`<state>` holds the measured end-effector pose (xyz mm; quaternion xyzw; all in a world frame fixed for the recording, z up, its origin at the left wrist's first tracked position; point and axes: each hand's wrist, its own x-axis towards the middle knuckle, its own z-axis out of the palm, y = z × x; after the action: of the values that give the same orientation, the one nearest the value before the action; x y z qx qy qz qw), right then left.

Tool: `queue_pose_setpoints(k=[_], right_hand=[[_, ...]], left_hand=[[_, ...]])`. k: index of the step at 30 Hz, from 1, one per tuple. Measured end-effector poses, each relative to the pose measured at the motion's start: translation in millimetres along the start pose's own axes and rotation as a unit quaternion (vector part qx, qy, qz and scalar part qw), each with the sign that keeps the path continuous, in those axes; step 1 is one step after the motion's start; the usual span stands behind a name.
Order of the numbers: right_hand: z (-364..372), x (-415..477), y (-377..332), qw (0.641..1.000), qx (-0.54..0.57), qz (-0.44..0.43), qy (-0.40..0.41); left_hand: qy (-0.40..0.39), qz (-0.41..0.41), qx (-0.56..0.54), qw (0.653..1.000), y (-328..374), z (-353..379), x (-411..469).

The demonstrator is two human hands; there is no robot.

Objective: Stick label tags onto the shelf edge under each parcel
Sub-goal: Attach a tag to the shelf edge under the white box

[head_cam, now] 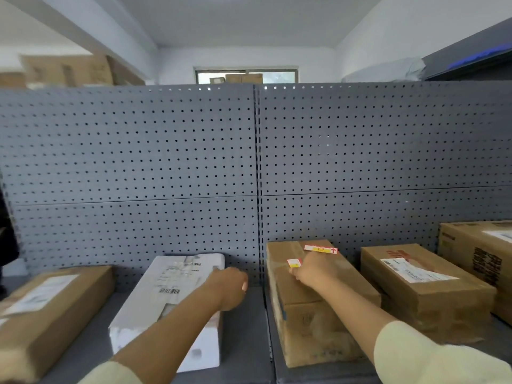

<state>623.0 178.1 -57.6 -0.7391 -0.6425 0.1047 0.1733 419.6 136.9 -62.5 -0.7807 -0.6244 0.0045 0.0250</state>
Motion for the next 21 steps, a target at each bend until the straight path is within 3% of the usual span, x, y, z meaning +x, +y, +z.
queue_pose_setpoints(k=[8,14,18,21], right_hand=[[-9.1,14.0,-17.7,0.995,-0.017,0.027,-0.091],[5.6,0.9,-24.6,0.998,0.057,0.007,0.040],[11.9,-23.1,-33.7,0.983,0.102,-0.102,0.111],[10.5,-43.2,-44.4,0.969,0.128,-0.178,0.114]], left_hand=[[0.010,-0.038,-0.011,0.999,-13.7,-6.1,-15.8],[0.011,-0.047,-0.023,0.999,-19.3,-5.2,-24.5],[0.011,-0.074,-0.023,0.997,-22.8,-3.6,-34.1],[0.037,-0.101,-0.037,0.994,-24.0,-3.4,-45.7]])
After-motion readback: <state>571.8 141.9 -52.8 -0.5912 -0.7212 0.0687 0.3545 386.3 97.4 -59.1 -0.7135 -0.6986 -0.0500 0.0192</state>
